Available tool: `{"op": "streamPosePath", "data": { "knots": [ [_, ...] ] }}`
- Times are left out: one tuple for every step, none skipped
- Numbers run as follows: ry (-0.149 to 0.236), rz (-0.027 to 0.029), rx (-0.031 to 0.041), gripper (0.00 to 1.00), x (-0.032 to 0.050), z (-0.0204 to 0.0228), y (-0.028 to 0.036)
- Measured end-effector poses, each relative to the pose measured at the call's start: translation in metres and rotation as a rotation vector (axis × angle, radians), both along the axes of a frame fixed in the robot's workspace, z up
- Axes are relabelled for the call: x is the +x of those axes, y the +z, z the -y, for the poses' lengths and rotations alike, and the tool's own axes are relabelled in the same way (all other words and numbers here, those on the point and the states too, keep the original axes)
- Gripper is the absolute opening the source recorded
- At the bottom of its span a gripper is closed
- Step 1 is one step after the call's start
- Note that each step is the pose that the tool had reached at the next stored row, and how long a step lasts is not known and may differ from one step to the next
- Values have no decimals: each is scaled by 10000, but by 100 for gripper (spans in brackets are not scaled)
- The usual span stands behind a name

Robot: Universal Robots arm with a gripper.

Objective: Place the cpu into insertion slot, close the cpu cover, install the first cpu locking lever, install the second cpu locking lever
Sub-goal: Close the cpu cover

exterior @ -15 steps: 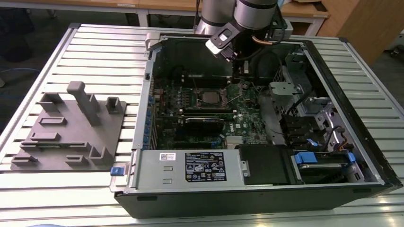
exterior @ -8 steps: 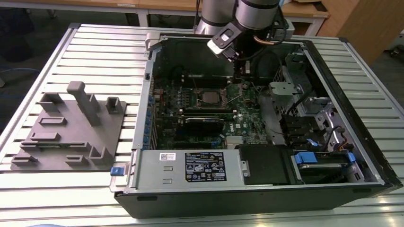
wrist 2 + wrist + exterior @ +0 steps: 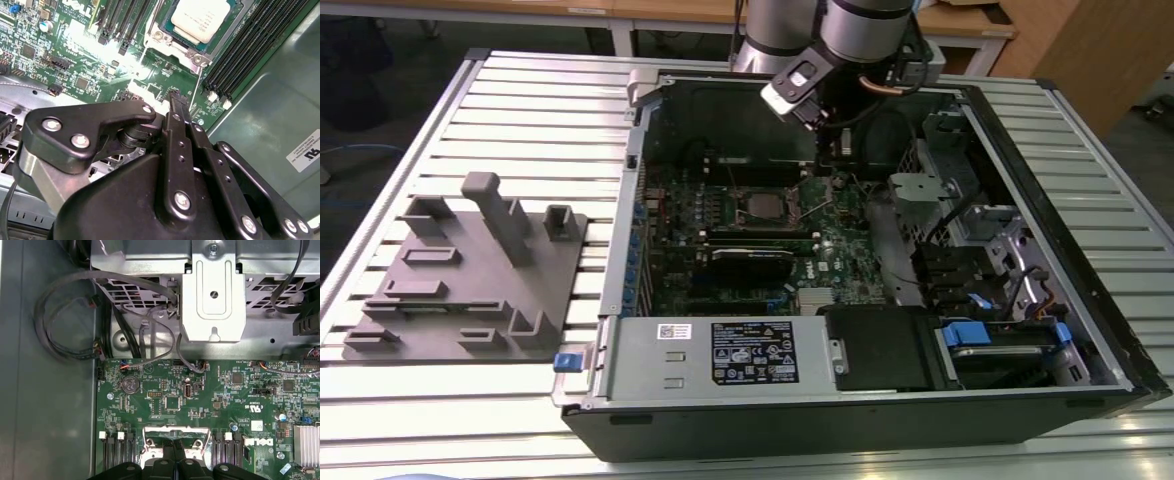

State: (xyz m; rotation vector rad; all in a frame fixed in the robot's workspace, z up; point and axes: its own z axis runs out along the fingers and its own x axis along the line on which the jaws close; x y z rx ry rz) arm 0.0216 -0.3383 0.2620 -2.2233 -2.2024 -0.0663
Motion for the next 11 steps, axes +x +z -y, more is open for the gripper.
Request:
{"op": "streamPosePath", "data": {
  "knots": [
    [0, 0, 1, 11, 3, -1, 0],
    [0, 0, 1, 11, 7, -2, 0],
    [0, 0, 0, 11, 10, -2, 0],
    [0, 0, 0, 11, 13, -3, 0],
    [0, 0, 0, 11, 16, -4, 0],
    [0, 0, 1, 11, 20, -4, 0],
    [0, 0, 0, 11, 23, -5, 0],
    [1, 0, 1, 11, 26, -6, 0],
    [0, 0, 1, 11, 30, -7, 0],
    [0, 0, 1, 11, 33, -8, 0],
    [0, 0, 1, 11, 36, -8, 0]
  ]
}}
